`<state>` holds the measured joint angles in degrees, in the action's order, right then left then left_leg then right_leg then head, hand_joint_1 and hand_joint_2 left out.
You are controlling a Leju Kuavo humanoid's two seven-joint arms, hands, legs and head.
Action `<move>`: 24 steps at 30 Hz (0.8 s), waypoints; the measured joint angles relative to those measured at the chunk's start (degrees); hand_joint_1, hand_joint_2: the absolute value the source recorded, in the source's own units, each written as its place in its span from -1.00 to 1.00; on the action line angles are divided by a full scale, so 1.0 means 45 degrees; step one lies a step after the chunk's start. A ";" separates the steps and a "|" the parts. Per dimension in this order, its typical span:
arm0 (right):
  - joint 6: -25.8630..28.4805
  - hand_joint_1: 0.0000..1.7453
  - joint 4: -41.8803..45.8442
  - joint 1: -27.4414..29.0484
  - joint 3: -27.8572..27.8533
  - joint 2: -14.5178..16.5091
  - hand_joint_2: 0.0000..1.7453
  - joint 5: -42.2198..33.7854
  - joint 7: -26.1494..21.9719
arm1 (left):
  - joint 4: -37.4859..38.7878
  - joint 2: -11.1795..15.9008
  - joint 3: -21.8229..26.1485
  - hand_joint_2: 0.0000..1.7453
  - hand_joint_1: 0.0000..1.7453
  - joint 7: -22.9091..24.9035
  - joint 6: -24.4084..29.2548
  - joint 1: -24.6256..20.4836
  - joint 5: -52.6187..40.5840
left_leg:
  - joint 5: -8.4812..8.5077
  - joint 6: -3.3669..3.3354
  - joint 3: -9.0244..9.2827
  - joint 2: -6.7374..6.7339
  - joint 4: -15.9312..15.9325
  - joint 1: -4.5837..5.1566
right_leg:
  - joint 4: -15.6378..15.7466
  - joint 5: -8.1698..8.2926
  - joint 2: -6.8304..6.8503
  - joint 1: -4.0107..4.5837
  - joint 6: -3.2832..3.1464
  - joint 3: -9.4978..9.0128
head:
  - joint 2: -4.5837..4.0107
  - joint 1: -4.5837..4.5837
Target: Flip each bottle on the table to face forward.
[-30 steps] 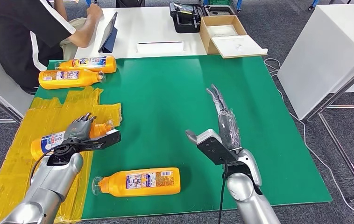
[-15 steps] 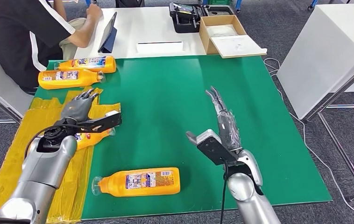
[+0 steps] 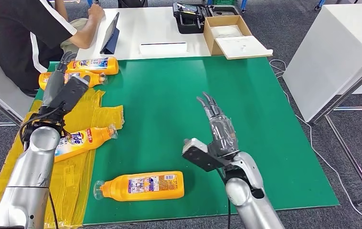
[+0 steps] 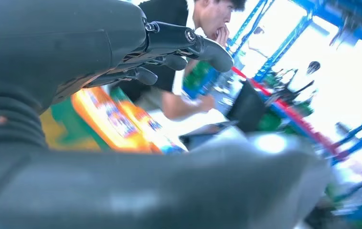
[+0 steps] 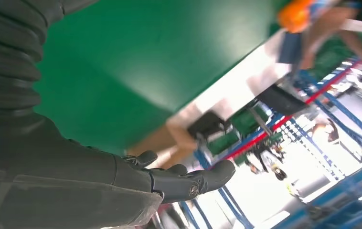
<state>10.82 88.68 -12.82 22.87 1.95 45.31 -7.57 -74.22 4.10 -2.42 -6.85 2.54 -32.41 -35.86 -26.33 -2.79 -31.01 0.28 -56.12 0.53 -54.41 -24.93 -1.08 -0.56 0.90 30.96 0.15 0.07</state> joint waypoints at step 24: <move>-0.2679 -1.00 -0.1378 -0.2276 0.4603 -0.1510 1.00 0.1029 0.0505 | 0.1141 -0.0808 0.0606 1.00 -1.00 -0.1385 0.0816 0.1043 0.3753 | 0.0001 0.0000 -0.0010 0.0004 -0.0001 0.0005 | 0.0000 0.0000 0.0002 0.0000 0.0000 0.0007 | 0.0000 0.0000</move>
<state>-1.23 82.48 -23.06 43.59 -4.85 49.94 -5.29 -69.09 0.46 0.30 -13.08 6.21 -27.72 -18.98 -26.33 -2.79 -31.05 0.30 -56.12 0.55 -54.41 -24.92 -1.07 -0.56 0.90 30.99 0.15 0.07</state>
